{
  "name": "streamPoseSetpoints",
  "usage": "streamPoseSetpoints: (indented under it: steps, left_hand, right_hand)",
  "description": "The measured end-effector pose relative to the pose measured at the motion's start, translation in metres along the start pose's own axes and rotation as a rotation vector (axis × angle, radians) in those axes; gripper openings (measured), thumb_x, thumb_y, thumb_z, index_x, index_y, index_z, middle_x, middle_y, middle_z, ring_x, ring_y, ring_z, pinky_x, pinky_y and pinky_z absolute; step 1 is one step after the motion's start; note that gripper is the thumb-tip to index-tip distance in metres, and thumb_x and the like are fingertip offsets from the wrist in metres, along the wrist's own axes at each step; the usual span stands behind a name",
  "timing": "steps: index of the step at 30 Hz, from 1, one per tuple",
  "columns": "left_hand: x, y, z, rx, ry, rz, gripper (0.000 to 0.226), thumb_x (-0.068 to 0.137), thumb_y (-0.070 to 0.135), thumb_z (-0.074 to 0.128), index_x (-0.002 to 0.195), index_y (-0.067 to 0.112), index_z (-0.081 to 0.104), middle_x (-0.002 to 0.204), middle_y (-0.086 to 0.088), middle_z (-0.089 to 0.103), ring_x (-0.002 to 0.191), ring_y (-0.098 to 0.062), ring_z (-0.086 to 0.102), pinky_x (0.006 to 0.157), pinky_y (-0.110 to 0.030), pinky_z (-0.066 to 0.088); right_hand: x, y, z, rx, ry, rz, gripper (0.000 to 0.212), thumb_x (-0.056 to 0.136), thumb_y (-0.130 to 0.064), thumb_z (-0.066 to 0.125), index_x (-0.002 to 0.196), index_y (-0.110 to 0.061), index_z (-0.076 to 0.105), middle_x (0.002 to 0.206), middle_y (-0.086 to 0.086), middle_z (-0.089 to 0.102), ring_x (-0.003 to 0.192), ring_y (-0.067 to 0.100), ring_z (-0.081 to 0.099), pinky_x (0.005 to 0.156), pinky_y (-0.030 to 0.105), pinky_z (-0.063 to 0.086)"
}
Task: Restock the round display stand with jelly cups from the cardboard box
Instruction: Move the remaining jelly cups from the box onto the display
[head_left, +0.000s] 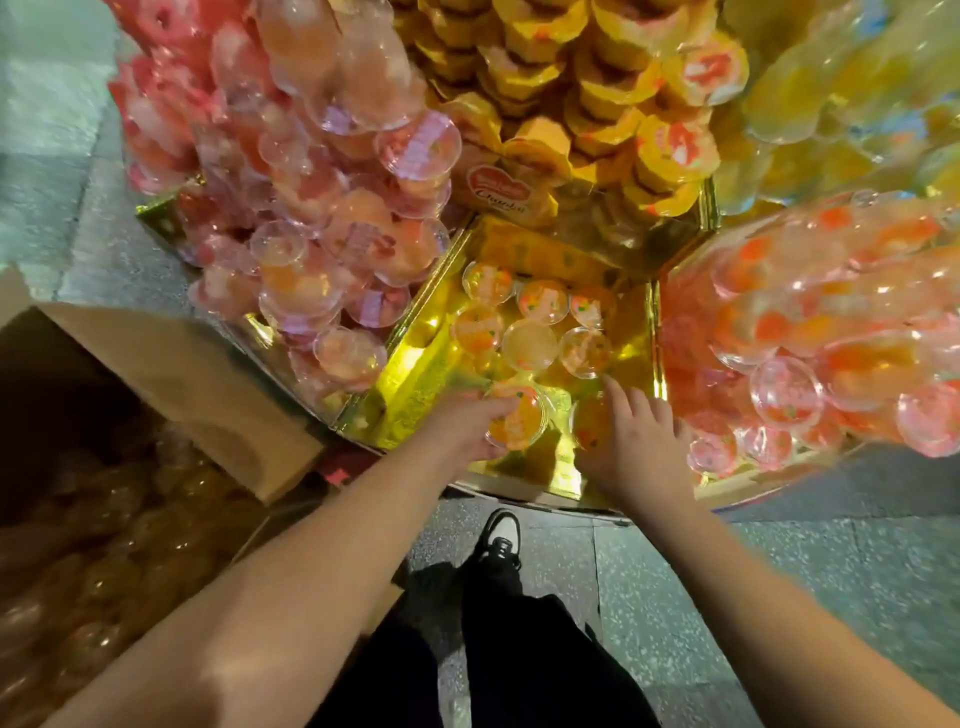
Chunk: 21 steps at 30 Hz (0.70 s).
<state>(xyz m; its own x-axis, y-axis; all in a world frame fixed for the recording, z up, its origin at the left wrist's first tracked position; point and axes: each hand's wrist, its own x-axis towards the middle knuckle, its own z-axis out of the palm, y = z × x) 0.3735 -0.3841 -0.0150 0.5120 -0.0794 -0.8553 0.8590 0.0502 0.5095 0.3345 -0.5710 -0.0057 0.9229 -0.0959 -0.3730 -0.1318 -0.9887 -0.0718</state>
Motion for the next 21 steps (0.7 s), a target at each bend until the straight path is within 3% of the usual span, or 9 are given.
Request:
streamPoseSetpoints:
  steps: [2,6,10,13,15,21]
  left_hand:
    - [0.019,-0.001,0.013,0.028,0.024,-0.044,0.015,0.092,0.017,0.07,0.101,0.016,0.058,0.11,-0.01,0.063,0.095,-0.027,0.062,0.058,-0.028,0.052]
    - [0.049,-0.002,0.032,0.066,0.049,-0.086,0.033,0.093,0.016,0.069,0.123,0.009,0.056,0.118,-0.009,0.06,0.102,-0.028,0.061,0.048,-0.025,0.05]
    - [0.07,-0.006,0.039,0.044,0.054,-0.115,0.027,0.094,0.014,0.066,0.119,0.008,0.058,0.1,-0.006,0.062,0.075,-0.016,0.063,0.046,-0.024,0.052]
    - [0.084,-0.01,0.039,0.082,0.061,-0.122,0.043,0.091,0.024,0.071,0.128,0.007,0.059,0.115,-0.01,0.067,0.086,-0.02,0.067,0.059,-0.027,0.053]
    - [0.089,-0.009,0.038,0.108,0.067,-0.117,0.041,0.091,0.029,0.071,0.126,0.011,0.06,0.116,-0.01,0.067,0.087,-0.02,0.065,0.064,-0.027,0.053]
    - [0.099,-0.01,0.036,0.144,0.049,-0.13,0.027,0.091,0.03,0.07,0.11,0.014,0.06,0.083,-0.003,0.067,0.068,-0.012,0.06,0.061,-0.022,0.048]
  right_hand:
    - [0.011,0.005,0.009,-0.025,-0.021,-0.009,0.089,0.084,-0.057,0.058,0.156,-0.026,0.017,0.15,0.0,0.04,0.137,0.027,0.035,0.107,0.049,0.031]
    - [0.029,0.011,0.025,-0.043,-0.02,-0.019,0.084,0.088,-0.051,0.058,0.156,-0.023,0.018,0.148,-0.001,0.043,0.135,0.027,0.037,0.103,0.046,0.033]
    - [0.038,0.014,0.033,-0.035,-0.005,-0.032,0.074,0.091,-0.045,0.054,0.154,-0.02,0.023,0.147,0.0,0.045,0.132,0.029,0.039,0.1,0.044,0.035]
    - [0.041,0.015,0.037,-0.046,0.015,-0.04,0.071,0.089,-0.043,0.058,0.15,-0.018,0.031,0.145,0.0,0.047,0.129,0.029,0.041,0.096,0.043,0.035]
    - [0.043,0.015,0.039,-0.055,0.018,-0.049,0.068,0.087,-0.043,0.06,0.145,-0.017,0.037,0.142,0.001,0.049,0.127,0.029,0.042,0.095,0.044,0.034]
    - [0.047,0.014,0.039,-0.132,-0.016,-0.058,0.054,0.091,-0.041,0.057,0.137,-0.016,0.04,0.141,0.0,0.047,0.133,0.029,0.034,0.097,0.044,0.031]
